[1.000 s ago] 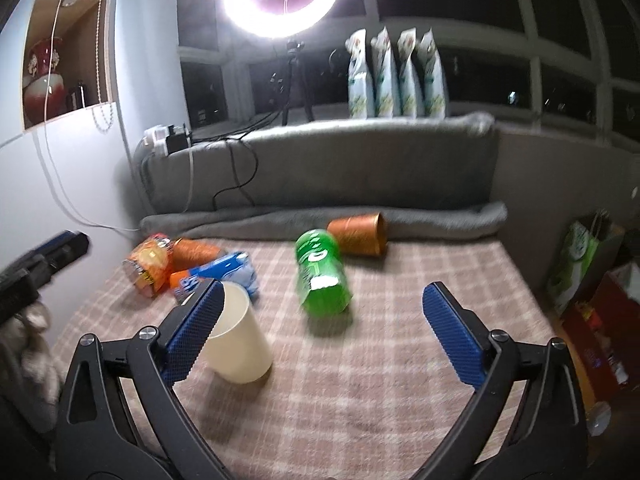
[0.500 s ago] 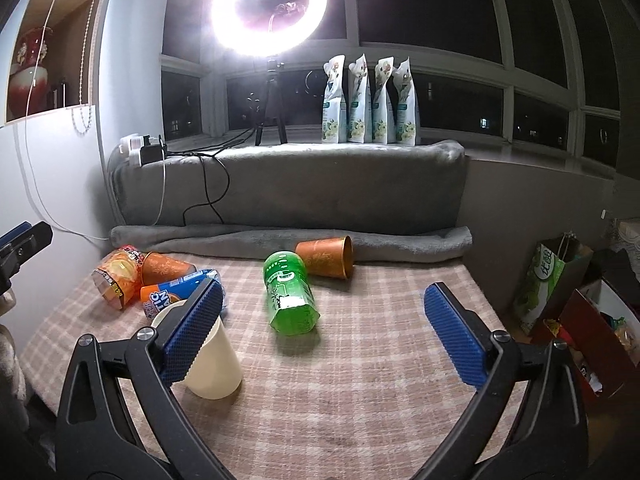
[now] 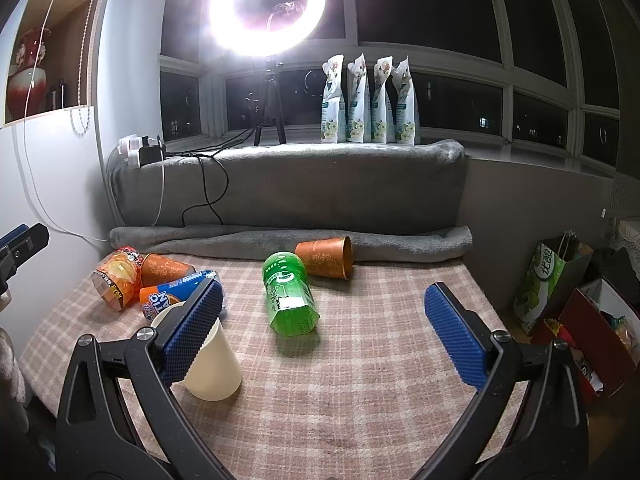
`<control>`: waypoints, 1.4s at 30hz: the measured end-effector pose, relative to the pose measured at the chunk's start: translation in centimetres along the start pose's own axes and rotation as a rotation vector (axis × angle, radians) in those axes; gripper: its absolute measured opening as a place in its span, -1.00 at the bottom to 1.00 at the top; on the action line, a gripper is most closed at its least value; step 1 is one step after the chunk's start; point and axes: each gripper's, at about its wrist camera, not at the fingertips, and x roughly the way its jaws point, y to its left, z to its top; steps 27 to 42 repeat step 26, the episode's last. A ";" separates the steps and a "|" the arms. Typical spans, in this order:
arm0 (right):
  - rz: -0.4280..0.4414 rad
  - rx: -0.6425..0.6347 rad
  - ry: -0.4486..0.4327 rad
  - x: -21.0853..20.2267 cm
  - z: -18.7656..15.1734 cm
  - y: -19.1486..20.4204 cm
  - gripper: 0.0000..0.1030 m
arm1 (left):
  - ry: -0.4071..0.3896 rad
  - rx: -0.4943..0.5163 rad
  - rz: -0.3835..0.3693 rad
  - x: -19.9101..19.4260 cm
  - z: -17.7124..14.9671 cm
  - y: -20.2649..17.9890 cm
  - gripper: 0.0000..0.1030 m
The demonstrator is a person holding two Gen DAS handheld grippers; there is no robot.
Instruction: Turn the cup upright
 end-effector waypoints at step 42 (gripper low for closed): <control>0.011 -0.004 0.013 0.7 -0.6 0.6 1.00 | 0.014 -0.001 0.003 0.6 -0.2 0.2 0.58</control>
